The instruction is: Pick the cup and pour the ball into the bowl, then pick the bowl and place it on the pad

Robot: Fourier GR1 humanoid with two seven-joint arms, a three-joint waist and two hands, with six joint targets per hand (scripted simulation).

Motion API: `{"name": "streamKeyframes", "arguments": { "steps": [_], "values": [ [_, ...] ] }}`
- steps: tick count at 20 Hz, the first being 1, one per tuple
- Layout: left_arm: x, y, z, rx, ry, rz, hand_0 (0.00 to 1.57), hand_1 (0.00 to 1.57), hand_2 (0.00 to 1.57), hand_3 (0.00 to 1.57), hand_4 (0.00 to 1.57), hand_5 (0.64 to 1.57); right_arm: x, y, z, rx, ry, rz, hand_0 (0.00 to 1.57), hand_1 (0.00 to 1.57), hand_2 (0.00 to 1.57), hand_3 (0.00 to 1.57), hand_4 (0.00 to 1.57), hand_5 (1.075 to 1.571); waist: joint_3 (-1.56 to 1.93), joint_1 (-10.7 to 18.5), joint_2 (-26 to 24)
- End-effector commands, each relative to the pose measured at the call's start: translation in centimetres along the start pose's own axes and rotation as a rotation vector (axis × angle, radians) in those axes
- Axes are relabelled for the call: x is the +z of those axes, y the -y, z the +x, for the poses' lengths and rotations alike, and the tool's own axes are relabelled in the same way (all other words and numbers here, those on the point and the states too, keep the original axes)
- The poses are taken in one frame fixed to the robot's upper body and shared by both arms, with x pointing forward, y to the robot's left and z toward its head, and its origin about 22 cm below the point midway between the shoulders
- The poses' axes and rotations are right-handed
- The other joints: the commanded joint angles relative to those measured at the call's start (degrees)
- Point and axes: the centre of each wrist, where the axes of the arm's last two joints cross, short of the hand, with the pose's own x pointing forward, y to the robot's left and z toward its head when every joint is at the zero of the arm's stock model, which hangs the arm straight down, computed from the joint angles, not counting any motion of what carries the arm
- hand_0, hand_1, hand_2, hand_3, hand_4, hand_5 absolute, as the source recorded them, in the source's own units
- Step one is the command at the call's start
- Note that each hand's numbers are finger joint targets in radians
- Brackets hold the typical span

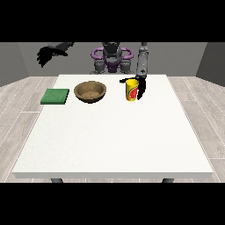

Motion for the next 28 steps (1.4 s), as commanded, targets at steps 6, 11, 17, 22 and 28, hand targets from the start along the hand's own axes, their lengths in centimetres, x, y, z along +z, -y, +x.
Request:
{"name": "streamKeyframes", "arguments": {
  "steps": [6, 11, 17, 22, 28],
  "values": [
    [0.9, -0.6, -2.4, -0.311, 0.012, 0.118, 1.29, 1.29, 1.57, 1.57, 1.14, 1.551, 0.0, 1.4, 1.8, -0.001, 0.020, 0.033, 0.00, 0.00, 0.00, 0.17, 0.00, 1.571, -0.01, -4.07, 0.60],
    [0.5, 4.4, -0.4, -0.573, 0.077, -0.028, 1.28, 1.28, 1.57, 1.57, 1.17, 1.548, -0.2, 3.1, -1.1, -0.041, -0.140, -0.024, 0.00, 0.00, 0.00, 0.17, 0.15, 1.569, 0.24, 0.01, -9.76],
    [-2.8, 12.2, 3.5, -0.773, 0.096, -0.117, 1.32, 1.32, 1.57, 1.57, 1.14, 1.551, 0.0, 3.1, -2.9, -0.059, -0.275, -0.016, 0.00, 0.00, 0.00, 0.24, 0.27, 1.568, 0.36, -1.03, -17.48],
    [-0.7, 14.3, 2.7, -0.993, 0.085, -0.227, 1.31, 1.31, 1.57, 1.57, 1.14, 1.556, 0.5, 3.2, -4.8, -0.084, -0.307, -0.033, 0.00, 0.00, 0.00, 0.05, 0.37, 1.569, 0.16, -0.22, -19.15],
    [-0.6, 16.2, 3.6, -1.202, 0.136, -0.342, 1.26, 1.26, 1.57, 1.57, 1.11, 1.562, 1.5, 5.9, -5.1, -0.081, -0.348, -0.080, 0.00, 0.00, 0.00, 0.00, 0.43, 1.570, 0.12, 2.48, -21.79]
  ]
}}
